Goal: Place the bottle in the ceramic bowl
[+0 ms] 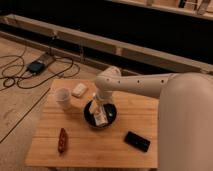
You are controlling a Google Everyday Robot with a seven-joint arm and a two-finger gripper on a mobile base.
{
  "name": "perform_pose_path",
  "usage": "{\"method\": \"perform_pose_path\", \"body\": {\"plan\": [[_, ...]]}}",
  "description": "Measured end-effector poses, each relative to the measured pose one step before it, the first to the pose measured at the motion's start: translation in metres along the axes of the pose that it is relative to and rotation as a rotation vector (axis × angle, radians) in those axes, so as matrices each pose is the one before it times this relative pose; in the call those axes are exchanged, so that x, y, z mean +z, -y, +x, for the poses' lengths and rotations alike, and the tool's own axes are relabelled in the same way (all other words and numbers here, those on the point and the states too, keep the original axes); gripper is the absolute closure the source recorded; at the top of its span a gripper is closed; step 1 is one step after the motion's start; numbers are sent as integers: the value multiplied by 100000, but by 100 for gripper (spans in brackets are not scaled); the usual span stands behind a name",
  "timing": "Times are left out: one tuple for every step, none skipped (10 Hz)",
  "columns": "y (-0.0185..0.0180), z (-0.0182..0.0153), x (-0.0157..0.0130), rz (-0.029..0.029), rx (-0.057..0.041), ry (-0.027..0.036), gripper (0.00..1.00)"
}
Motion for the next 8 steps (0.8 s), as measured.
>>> {"method": "perform_pose_path", "body": {"plan": [[-110, -3, -939, -879, -597, -868, 20], [-161, -70, -1183, -817, -358, -1051, 20], [-192, -215, -921, -496, -55, -442, 20], [-45, -221, -731, -162, -104, -199, 20], [140, -373, -922, 171, -238, -79, 20], [329, -389, -674, 886, -217, -74, 20], [580, -325, -311, 2381, 109, -268, 20], [-61, -129, -100, 307, 98, -245, 20]]}}
